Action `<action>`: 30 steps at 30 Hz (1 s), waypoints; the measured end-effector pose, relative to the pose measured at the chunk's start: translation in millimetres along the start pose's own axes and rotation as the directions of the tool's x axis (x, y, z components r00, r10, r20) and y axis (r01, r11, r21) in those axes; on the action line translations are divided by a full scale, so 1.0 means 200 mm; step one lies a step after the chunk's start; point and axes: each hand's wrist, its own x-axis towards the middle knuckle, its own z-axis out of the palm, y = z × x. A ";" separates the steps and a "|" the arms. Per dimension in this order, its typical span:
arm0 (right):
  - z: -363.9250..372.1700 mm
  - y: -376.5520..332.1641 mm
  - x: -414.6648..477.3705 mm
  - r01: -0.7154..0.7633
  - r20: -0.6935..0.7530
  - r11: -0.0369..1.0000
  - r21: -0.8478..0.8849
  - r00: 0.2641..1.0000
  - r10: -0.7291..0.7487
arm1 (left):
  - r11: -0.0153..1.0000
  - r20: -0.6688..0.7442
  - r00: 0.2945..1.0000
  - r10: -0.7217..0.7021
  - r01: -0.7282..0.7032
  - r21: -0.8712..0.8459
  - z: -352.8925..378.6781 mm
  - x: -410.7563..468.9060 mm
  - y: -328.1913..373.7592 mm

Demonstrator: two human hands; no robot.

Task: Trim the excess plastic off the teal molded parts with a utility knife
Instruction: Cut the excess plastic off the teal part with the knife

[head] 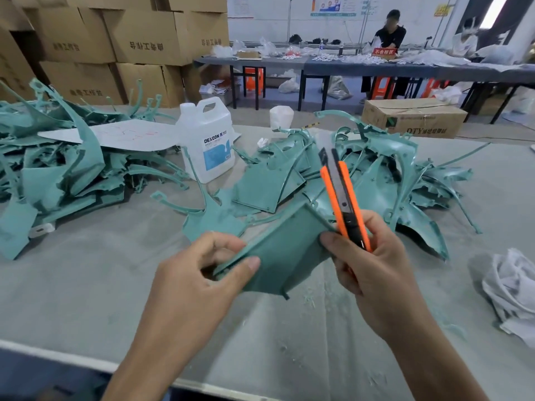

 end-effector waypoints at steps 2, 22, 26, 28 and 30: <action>0.00 -0.02 0.01 0.007 -0.058 0.991 0.136 0.998 0.001 | 0.982 -0.020 0.998 -0.051 0.047 -0.181 0.00 -0.02 0.00; -0.04 0.51 -0.35 -0.532 -0.119 0.847 0.010 0.840 0.529 | 0.762 0.225 0.971 0.074 -0.201 0.616 0.16 0.15 0.21; -0.06 0.52 -0.36 -0.540 -0.141 0.842 -0.002 0.833 0.534 | 0.676 0.327 0.945 0.019 -0.253 0.692 0.24 0.22 0.12; -0.05 0.52 -0.36 -0.536 -0.136 0.844 -0.018 0.838 0.529 | 0.651 0.379 0.923 -0.069 -0.246 0.719 0.31 0.22 0.02; -0.05 0.53 -0.35 -0.539 -0.134 0.841 -0.046 0.838 0.529 | 0.642 0.408 0.906 -0.116 -0.244 0.726 0.36 0.22 -0.08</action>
